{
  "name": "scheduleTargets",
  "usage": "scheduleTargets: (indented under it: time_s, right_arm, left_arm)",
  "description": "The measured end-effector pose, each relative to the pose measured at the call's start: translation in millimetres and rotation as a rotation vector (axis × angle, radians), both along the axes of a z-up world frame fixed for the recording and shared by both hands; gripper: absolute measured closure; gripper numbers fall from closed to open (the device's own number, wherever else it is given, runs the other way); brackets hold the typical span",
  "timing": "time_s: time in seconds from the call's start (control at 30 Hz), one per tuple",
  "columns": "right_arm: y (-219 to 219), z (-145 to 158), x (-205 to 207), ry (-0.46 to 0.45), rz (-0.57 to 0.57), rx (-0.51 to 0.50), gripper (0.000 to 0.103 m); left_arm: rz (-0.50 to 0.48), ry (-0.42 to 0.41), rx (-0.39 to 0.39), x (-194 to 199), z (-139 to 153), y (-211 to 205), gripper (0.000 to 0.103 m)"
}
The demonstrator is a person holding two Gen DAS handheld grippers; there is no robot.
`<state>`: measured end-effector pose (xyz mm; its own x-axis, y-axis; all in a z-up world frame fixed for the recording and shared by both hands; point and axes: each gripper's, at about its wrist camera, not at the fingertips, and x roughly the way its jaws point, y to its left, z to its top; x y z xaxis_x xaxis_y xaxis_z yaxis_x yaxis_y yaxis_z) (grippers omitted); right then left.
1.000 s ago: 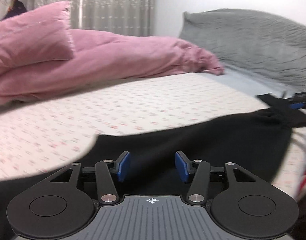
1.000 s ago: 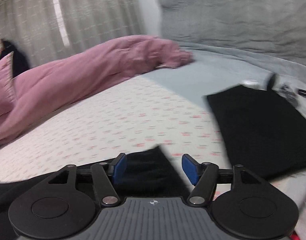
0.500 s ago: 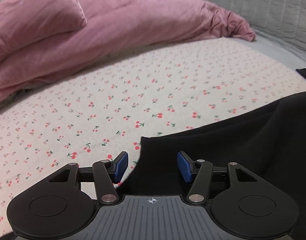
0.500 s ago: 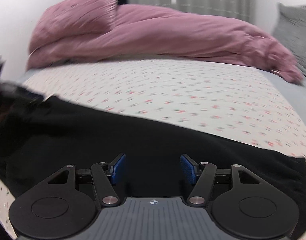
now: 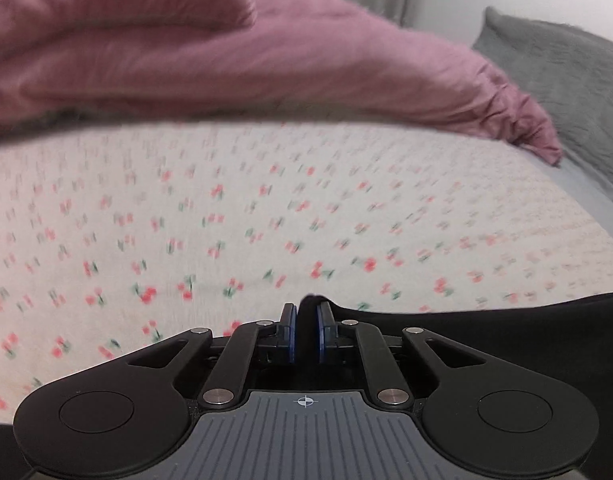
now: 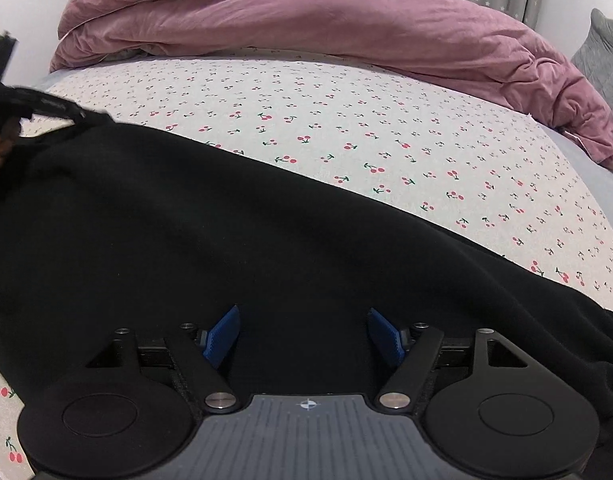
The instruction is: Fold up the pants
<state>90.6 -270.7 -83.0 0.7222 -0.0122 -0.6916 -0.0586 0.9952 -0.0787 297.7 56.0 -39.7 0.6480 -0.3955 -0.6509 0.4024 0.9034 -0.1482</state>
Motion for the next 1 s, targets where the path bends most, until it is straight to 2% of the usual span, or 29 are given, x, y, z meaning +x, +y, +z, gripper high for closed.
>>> scheduleTargets:
  time_s: [0.1, 0.2, 0.3, 0.37, 0.4, 0.43, 0.57, 0.7, 0.83, 0.87, 0.93, 1.0]
  right_arm:
    - [-2, 2, -3, -0.005, 0.003, 0.019, 0.034]
    - [-14, 14, -9, -0.015, -0.006, 0.043, 0.037]
    - [-35, 23, -13, -0.078, -0.091, 0.018, 0.039]
    - [-57, 31, -17, -0.118, -0.186, -0.038, 0.041]
    - [-70, 33, -19, -0.137, -0.233, -0.051, 0.041]
    - [-85, 36, -23, -0.153, -0.290, -0.052, 0.040]
    - [-151, 36, -34, -0.160, -0.517, 0.058, 0.039]
    - [-181, 25, -37, -0.154, -0.579, 0.106, 0.039]
    - [-201, 2, -25, -0.114, -0.564, 0.261, 0.039]
    - [-202, -4, -23, -0.115, -0.546, 0.286, 0.046]
    - [-201, -6, -21, -0.141, -0.496, 0.317, 0.070]
    - [-197, 1, -23, -0.174, -0.529, 0.301, 0.079]
  left_arm:
    - [0.023, 0.018, -0.041, 7, -6, 1, 0.093]
    - [0.013, -0.003, -0.019, -1, 2, 2, 0.087]
    - [0.035, -0.085, 0.040, -19, 17, 2, 0.085]
    - [0.020, -0.138, 0.077, -27, 26, -2, 0.078]
    - [0.005, -0.141, 0.085, -29, 29, -3, 0.071]
    - [0.005, -0.132, 0.085, -28, 30, -3, 0.067]
    - [-0.027, -0.029, 0.058, -14, 19, 1, 0.068]
    - [-0.045, 0.064, -0.051, -2, 3, 13, 0.068]
    - [-0.022, 0.116, -0.156, 10, -1, 25, 0.074]
    - [-0.024, 0.123, -0.165, 11, -2, 25, 0.076]
    - [-0.045, 0.135, -0.186, 10, -5, 25, 0.093]
    - [-0.045, 0.083, -0.186, 4, -3, 21, 0.095]
